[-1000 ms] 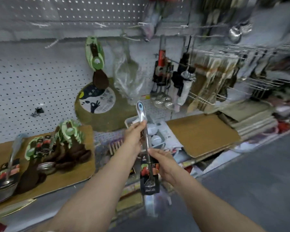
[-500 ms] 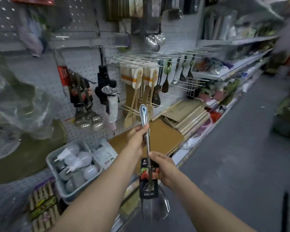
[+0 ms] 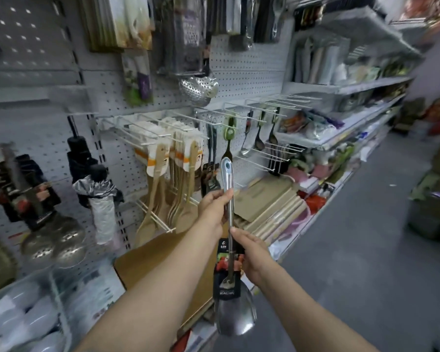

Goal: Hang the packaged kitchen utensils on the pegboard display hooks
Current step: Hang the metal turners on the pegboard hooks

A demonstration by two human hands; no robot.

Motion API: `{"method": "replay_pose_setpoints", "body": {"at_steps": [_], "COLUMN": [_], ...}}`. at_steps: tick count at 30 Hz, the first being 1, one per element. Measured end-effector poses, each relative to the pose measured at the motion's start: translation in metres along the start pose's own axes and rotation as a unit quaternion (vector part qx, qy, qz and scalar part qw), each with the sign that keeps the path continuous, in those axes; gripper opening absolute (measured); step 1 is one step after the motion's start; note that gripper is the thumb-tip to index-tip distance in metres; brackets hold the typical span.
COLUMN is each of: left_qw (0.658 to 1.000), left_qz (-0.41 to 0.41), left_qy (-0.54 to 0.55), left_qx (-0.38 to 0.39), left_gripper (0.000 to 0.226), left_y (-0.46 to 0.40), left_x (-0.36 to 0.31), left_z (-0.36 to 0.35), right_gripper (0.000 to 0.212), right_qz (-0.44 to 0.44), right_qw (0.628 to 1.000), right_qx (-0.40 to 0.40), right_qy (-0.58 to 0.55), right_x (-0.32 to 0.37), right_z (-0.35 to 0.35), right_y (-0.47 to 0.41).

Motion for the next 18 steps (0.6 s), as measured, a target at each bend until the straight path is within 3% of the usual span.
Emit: {"method": "replay_pose_setpoints", "body": {"at_steps": [4,11,18], "left_qw": [1.000,0.997,0.989], "left_qz": [-0.010,-0.035,-0.055], "left_qy": [-0.009,0.018,0.027], "left_qx": [-0.021,-0.063,-0.135], "left_gripper": [0.020,0.020,0.023], "left_y": [-0.040,-0.107,-0.150], "left_x": [0.000,-0.001,-0.013], "left_z": [-0.039,-0.103,-0.139], "right_gripper": [0.037,0.054,0.043], "right_qz": [0.004,-0.013,-0.040], "right_qw": [1.000,0.996,0.986], "right_qx": [0.000,0.066,0.139], "right_qy": [0.010,0.063,0.087], "right_x": [0.034,0.094,0.137], "right_z": [0.028,0.077,0.095], "right_y": [-0.042,-0.130,-0.193]}}
Point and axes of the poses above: each hand's wrist, its own y-axis away from the middle knuckle, its own z-axis out of the back of the hand, x = y × z, the point moved 4 cm from there along -y, towards the middle knuckle, and after that the axes turned 2 degrees about x, right-handed, at the moved point
